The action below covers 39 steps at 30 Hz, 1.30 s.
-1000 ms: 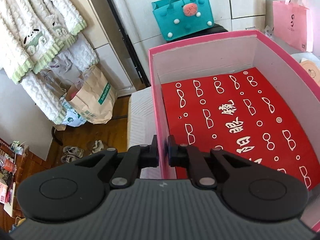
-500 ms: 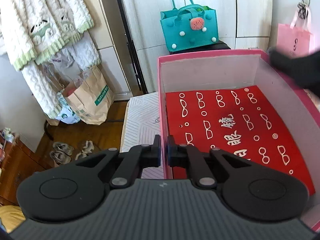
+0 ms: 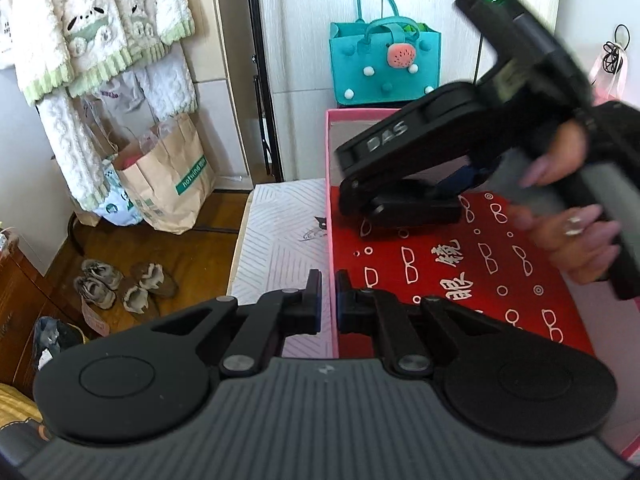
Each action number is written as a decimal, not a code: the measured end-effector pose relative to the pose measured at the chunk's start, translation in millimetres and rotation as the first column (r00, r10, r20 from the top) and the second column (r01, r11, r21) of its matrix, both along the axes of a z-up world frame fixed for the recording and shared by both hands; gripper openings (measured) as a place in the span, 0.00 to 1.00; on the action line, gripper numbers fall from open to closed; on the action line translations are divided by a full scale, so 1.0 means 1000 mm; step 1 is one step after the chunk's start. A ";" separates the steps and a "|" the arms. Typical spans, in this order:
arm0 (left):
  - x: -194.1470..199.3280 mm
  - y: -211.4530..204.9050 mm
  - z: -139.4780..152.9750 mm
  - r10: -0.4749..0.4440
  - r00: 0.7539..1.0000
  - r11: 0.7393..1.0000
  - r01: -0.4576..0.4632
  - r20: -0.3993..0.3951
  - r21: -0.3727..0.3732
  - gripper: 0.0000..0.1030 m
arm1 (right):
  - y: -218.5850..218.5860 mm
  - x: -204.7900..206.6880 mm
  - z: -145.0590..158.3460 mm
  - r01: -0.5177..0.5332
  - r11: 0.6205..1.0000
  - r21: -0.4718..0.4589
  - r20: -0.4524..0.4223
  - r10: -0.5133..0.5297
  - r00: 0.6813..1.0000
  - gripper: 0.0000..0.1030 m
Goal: Organize rigid objects
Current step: 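Carry the black tray into the pink box and open the right gripper, then return right gripper to the table and grasp the grey barcode device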
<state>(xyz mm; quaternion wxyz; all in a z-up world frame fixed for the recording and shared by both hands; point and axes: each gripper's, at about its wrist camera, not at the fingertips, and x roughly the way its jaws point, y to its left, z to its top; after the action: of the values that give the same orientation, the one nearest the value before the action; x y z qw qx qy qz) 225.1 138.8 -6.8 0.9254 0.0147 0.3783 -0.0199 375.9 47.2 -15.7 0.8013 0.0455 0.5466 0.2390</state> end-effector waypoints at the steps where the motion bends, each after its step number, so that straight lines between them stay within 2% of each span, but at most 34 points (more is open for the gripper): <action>1: 0.000 0.001 0.000 0.000 1.000 1.000 0.000 -0.002 -0.006 0.07 | -0.001 0.001 -0.003 0.000 1.000 -0.004 -0.006 0.000 1.000 0.93; 8: 0.001 0.003 0.000 0.009 1.000 1.000 -0.009 -0.007 -0.029 0.07 | -0.001 0.011 -0.014 0.031 0.999 0.023 -0.029 -0.030 0.999 0.94; 11: 0.001 0.001 0.000 0.015 1.000 1.000 -0.016 -0.008 -0.026 0.08 | 0.000 0.008 -0.011 0.024 0.999 0.038 0.001 -0.024 1.000 0.96; 19: 0.003 0.004 0.000 0.022 1.000 0.999 -0.023 -0.008 -0.030 0.09 | -0.023 -0.013 0.043 0.002 0.990 0.139 0.107 -0.017 0.994 0.96; 25: 0.002 0.008 -0.001 0.025 1.000 0.998 -0.026 -0.010 -0.059 0.10 | -0.072 -0.057 0.089 -0.047 0.977 0.208 0.172 0.011 0.985 0.96; 28: 0.003 0.007 -0.001 0.026 1.000 0.999 -0.026 -0.011 -0.041 0.10 | -0.102 -0.085 0.103 -0.068 0.971 0.229 0.217 0.017 0.976 0.96; 32: 0.003 0.002 -0.001 0.018 1.000 1.000 -0.018 -0.016 0.001 0.10 | -0.143 -0.128 0.106 -0.049 0.978 0.201 0.302 -0.014 0.953 0.96; 36: 0.005 -0.002 -0.001 0.001 0.999 1.000 0.000 -0.040 0.031 0.10 | -0.172 -0.163 0.087 -0.036 0.991 0.125 0.367 -0.012 0.930 0.96; 39: 0.010 -0.004 -0.001 -0.038 0.994 0.997 0.044 -0.100 0.059 0.10 | -0.186 -0.184 0.064 -0.069 0.997 0.039 0.426 0.046 0.903 0.96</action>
<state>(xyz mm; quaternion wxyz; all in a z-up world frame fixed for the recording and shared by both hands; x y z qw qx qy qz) 235.2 135.0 -7.6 0.9041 0.0497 0.4235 -0.0280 191.4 -138.6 48.6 0.8922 -0.0028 0.3535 0.2811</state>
